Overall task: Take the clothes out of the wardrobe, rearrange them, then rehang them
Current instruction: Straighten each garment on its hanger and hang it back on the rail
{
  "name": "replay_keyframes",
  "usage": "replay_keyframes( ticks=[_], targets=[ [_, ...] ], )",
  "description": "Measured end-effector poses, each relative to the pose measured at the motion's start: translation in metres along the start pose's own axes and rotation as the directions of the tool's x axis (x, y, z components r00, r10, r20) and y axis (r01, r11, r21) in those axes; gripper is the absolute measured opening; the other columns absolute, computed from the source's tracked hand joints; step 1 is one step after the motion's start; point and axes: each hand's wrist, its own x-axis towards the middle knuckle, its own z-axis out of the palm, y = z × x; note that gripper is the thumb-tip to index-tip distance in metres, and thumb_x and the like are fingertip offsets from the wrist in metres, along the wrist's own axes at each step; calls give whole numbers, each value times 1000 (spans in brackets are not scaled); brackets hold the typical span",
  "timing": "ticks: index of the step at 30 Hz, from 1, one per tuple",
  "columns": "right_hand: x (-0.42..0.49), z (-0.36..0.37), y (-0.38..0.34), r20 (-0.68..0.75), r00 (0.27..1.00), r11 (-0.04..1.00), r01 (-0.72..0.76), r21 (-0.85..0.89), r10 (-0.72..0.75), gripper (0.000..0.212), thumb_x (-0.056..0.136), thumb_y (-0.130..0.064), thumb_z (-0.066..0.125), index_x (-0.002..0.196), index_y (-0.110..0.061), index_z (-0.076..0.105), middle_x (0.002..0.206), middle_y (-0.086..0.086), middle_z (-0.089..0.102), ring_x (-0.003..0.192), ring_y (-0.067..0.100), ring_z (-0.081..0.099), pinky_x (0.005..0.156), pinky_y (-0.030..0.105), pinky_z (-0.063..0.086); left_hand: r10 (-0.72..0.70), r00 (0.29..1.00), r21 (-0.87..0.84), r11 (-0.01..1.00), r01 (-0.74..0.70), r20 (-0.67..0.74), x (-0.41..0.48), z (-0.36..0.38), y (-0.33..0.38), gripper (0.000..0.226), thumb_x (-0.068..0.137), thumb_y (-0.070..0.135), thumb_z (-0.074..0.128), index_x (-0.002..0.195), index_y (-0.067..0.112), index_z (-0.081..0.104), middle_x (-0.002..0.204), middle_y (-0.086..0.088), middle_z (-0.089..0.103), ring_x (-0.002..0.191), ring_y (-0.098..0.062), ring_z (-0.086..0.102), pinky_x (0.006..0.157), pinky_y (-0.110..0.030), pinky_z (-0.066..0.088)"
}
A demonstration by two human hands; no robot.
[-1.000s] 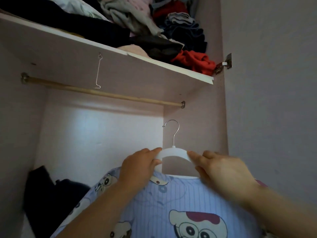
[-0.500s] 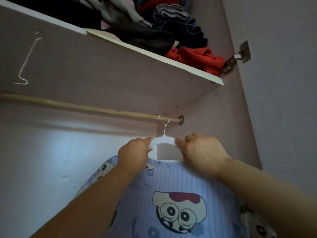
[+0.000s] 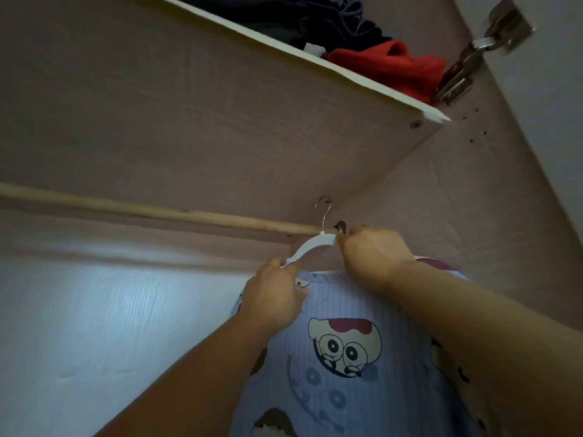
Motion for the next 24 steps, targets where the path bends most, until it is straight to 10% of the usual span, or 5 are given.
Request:
replay_keyframes(
  ticks=[16,24],
  targets=[
    [-44,41,-37,131,989,997,-71,-24,74,37,93,-15,41,129,-11,44,124,9,50,113,25,45,89,33,35,-18,972,82,997,-2,234,-35,35,-18,54,93,40,48,143,25,33,135,-7,44,122,-24,44,98,-34,38],
    [-113,16,-56,277,961,1000,10,8,-12,40,91,-26,47,129,-16,52,144,9,31,134,32,22,113,47,11,-28,939,39,999,15,343,-111,2,-31,44,93,36,51,133,19,44,124,-8,52,111,-24,53,90,-33,45]
  ],
)
